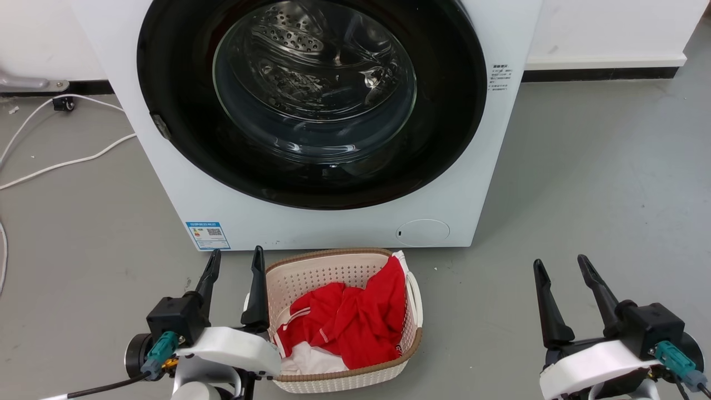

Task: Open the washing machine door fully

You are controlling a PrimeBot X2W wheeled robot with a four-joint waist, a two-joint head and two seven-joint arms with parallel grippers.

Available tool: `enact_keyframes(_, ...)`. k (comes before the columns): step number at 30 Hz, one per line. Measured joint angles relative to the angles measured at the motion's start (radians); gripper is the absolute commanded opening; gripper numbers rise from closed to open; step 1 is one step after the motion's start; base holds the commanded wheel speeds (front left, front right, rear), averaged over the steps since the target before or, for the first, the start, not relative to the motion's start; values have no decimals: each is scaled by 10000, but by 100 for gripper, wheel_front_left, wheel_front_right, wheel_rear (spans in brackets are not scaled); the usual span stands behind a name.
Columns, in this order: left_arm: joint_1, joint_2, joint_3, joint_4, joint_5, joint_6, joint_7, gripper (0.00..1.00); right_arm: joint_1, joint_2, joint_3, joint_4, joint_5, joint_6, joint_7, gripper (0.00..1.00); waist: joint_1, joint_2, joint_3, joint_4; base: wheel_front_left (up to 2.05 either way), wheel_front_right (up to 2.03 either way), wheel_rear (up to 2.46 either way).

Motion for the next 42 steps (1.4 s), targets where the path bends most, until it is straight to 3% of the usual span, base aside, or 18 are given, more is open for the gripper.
enact_keyframes(26, 66, 2, -242, 69, 1513, 255, -449, 100, 39, 8, 130, -21, -1446, 2, -407, 100, 0, 0, -35, 34, 0, 0, 0)
enact_keyframes(42, 89, 2, -276, 142, 1584, 322, -476, 100, 52, 10, 46, 117, -1269, 0, -453, 100, -1, 0, -32, 64, 0, 0, 0)
